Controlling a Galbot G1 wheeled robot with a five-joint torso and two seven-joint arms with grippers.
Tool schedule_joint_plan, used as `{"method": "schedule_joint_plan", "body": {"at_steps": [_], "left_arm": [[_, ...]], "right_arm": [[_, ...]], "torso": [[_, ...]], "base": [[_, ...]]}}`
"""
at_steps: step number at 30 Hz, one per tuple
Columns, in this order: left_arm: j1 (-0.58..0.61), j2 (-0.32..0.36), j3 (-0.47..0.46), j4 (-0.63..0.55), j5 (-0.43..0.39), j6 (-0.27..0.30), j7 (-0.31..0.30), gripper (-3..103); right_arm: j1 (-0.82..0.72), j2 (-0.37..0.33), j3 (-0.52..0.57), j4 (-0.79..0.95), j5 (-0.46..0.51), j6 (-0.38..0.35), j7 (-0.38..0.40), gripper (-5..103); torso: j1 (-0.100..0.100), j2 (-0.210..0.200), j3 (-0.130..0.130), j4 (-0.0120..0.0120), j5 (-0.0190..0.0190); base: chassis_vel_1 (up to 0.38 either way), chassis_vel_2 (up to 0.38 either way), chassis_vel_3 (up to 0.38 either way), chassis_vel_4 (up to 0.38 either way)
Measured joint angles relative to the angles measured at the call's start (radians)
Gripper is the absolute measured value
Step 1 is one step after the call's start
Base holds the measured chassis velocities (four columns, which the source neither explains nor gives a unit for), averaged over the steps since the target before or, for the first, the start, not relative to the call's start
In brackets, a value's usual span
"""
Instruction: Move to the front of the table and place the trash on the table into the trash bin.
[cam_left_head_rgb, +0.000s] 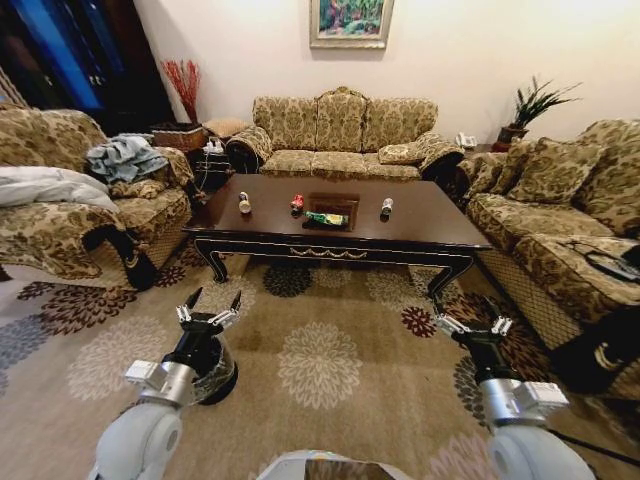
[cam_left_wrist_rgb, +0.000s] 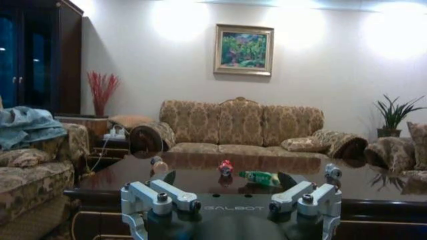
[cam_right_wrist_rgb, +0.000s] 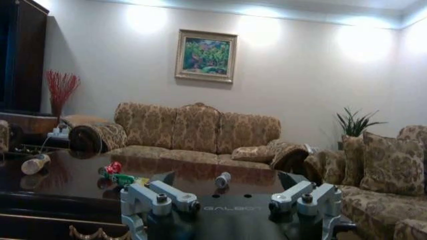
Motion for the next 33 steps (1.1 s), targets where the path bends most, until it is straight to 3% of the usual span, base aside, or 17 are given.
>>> {"method": "schedule_joint_plan", "body": {"at_steps": [13, 33], "left_arm": [[-0.01, -0.003, 0.009, 0.041, 0.03, -0.001, 0.002, 100], [-0.004, -0.016, 0.007, 0.04, 0.067, 0.016, 0.021, 100]], "right_arm": [[-0.004, 0.001, 0.002, 0.001, -0.002, -0.009, 0.001, 100], [-0.002, -0.005, 0.001, -0.022, 0.006, 0.006, 0.001, 100]], "torso": [[-0.001, -0.002, -0.001, 0.0, -0.0001], [-0.036, -0.087, -0.051, 0.0, -0.0001]], "base": [[0.0, 0.0, 0.0, 0.0], [0.0, 0.0, 0.0, 0.0]]}}
